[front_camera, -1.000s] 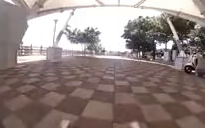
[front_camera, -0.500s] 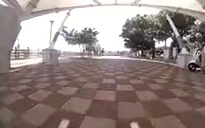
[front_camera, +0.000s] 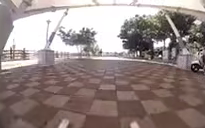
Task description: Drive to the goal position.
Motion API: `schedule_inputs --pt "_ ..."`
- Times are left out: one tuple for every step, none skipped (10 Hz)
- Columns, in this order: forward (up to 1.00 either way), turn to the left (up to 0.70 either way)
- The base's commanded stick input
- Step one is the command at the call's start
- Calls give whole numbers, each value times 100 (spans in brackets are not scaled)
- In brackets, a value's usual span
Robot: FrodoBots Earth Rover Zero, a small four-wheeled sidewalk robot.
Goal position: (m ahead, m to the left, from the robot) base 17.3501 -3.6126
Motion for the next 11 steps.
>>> schedule_inputs --pt "70 27" --pt "70 27" --pt "70 27" --pt "70 27" --pt "70 27" --pt "70 27" --pt "70 27" --pt "70 27" --pt "70 21" --pt "70 3" --pt "70 0"
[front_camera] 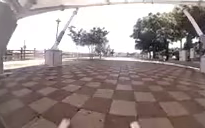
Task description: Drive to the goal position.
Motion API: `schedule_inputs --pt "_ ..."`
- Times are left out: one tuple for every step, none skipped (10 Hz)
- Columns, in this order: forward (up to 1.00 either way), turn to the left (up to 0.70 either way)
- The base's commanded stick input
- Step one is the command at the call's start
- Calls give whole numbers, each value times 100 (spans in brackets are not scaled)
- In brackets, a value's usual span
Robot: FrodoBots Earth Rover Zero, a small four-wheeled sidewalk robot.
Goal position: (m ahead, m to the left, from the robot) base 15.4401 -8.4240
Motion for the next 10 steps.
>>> schedule_inputs --pt "70 0" --pt "70 0" --pt "70 0" --pt "70 0" --pt "70 0" --pt "70 0" --pt "70 -20" --pt "70 -27" --pt "70 -27" --pt "70 -27"
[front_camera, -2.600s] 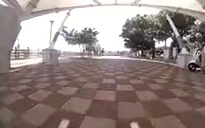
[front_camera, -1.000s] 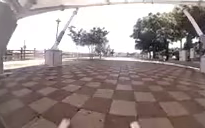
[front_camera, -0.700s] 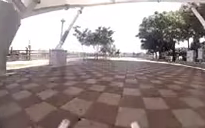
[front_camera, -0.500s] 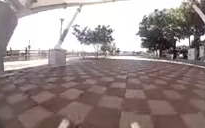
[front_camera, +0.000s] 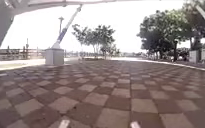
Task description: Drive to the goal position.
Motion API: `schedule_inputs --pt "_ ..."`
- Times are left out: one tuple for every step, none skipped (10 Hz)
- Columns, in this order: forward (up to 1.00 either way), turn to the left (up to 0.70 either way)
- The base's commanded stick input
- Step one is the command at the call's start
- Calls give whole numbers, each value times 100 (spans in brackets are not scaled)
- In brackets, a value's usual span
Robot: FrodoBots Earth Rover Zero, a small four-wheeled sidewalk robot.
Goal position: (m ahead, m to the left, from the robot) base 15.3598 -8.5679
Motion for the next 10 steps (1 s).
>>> schedule_inputs --pt "70 -27" --pt "70 -27" --pt "70 -27" --pt "70 -27" --pt "70 -27" --pt "70 -27" --pt "70 -27" --pt "70 -27" --pt "70 -27" --pt "70 -27"
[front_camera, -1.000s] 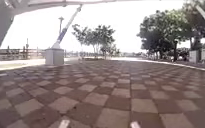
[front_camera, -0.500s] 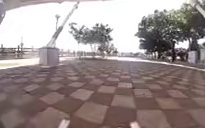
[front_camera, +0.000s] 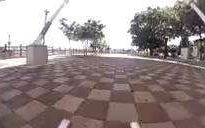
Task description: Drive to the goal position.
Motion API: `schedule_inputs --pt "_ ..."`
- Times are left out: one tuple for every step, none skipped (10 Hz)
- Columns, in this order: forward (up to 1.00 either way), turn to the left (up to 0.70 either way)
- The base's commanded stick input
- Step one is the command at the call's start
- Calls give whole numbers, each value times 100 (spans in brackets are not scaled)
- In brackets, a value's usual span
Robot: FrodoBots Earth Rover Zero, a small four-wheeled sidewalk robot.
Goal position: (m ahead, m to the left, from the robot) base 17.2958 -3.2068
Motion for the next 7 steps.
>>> schedule_inputs --pt "70 -27" --pt "70 -27" --pt "70 -27" --pt "70 -27" --pt "70 -27" --pt "70 -27" --pt "70 -27"
